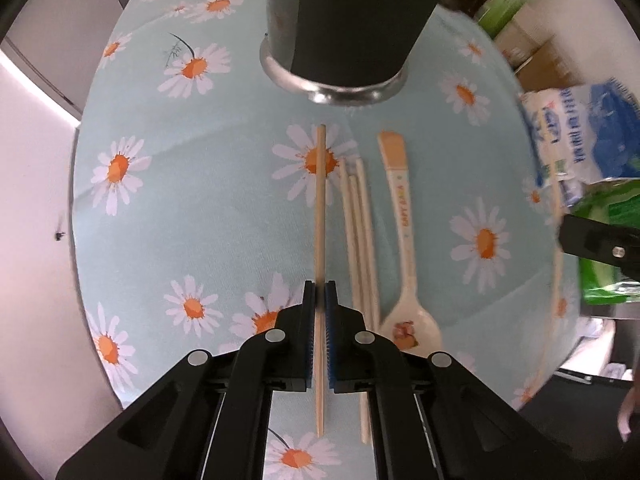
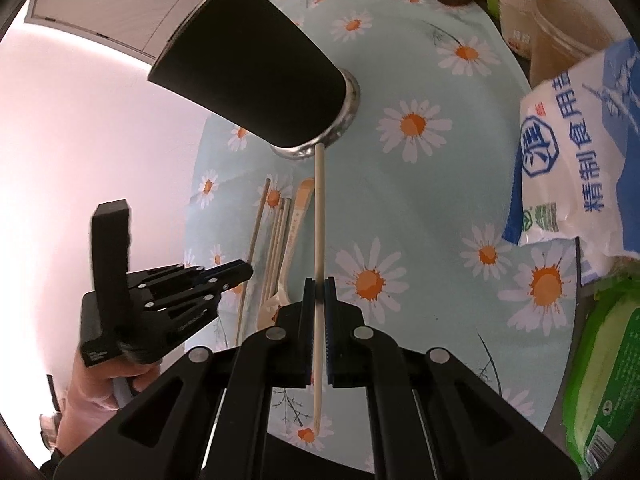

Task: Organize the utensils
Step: 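Lift both held chopsticks up and over the black holder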

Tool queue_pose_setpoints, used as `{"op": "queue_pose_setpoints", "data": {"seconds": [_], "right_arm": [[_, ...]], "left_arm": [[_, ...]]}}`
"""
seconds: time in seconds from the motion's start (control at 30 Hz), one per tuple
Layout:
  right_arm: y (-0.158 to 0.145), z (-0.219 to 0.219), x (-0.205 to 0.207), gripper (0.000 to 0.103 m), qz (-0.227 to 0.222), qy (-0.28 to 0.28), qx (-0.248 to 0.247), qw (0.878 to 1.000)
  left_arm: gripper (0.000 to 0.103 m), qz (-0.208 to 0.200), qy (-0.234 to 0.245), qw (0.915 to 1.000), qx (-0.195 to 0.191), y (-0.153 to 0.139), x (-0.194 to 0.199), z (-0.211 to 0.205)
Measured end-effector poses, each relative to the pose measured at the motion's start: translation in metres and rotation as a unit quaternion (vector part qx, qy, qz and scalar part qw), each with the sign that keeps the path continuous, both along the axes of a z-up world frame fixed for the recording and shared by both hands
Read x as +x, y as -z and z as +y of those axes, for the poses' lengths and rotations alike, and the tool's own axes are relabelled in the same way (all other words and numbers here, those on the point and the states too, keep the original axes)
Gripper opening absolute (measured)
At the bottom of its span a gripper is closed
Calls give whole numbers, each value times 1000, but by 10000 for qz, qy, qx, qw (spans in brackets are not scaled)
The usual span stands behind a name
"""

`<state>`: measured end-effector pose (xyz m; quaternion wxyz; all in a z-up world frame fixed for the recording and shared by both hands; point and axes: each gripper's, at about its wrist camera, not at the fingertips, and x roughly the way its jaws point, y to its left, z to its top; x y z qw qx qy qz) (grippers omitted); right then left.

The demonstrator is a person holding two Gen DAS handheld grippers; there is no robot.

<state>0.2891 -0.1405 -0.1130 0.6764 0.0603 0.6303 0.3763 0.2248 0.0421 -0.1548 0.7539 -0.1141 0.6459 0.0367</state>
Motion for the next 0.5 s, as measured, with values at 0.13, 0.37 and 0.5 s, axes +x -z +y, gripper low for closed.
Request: {"op": "queue_pose_setpoints", "data": {"seconds": [0.13, 0.37, 0.5], "right_arm": [[-6, 8, -6, 5, -151, 15, -3, 9999], [-28, 30, -24, 5, -555, 3, 276, 9981], [-44, 49, -32, 5, -852, 31, 438, 9954]], "left_arm": [[4, -344, -52, 9993, -169, -16, -11, 8], [4, -1063, -149, 9913, -763, -50, -36, 35], [4, -1570, -9, 9815, -1097, -75, -40, 43]]}}
